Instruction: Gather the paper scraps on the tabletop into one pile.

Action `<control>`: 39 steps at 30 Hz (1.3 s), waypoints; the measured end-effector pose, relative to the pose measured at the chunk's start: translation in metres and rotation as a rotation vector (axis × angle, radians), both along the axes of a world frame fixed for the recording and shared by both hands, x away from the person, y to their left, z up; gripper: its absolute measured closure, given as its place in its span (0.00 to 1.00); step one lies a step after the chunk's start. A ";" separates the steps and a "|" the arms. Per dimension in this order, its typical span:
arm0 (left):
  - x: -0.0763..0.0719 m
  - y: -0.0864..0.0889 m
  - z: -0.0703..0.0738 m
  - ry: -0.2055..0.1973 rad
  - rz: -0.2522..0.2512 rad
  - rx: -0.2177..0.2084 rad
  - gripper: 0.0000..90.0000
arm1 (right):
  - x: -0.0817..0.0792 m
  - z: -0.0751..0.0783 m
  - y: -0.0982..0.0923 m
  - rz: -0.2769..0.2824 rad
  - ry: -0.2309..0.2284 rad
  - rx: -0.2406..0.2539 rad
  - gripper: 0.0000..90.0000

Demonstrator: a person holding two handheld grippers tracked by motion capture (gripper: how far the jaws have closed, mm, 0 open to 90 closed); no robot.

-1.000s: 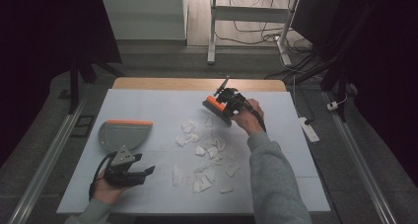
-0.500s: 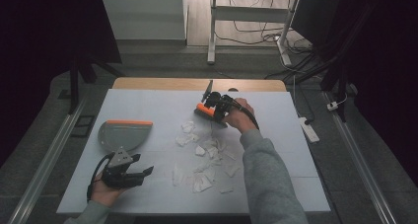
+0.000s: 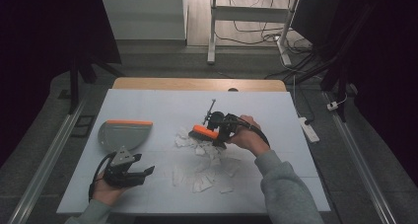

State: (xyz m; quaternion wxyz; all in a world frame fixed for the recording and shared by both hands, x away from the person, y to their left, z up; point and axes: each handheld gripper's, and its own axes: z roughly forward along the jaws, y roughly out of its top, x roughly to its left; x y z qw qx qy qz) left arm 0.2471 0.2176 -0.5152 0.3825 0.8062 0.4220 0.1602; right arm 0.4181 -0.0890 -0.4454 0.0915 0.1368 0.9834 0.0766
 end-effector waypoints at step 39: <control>-0.002 0.005 0.001 -0.003 0.004 -0.029 0.36 | 0.063 -0.013 0.070 0.007 -0.131 -0.012 0.79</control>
